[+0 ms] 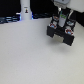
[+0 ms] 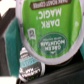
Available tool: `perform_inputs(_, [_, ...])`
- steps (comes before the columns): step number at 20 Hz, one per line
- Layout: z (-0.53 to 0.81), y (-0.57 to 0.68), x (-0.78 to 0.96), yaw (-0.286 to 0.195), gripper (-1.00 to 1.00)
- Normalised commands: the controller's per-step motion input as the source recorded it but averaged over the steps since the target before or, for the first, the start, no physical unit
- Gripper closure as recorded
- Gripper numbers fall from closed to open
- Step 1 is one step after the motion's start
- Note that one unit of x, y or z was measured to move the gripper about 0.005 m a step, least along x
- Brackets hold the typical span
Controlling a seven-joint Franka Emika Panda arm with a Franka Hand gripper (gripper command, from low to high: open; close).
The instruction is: Open the kcup holder, insert the kcup into the holder, and close the kcup holder
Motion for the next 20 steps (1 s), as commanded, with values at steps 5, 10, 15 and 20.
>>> perform_inputs(5, [-0.13,0.02,0.03,0.010,1.00])
perform_inputs(10, [-0.16,0.00,0.03,0.006,1.00])
perform_inputs(15, [-0.16,0.00,0.03,0.013,1.00])
perform_inputs(20, [-0.14,-0.04,-0.01,0.013,1.00])
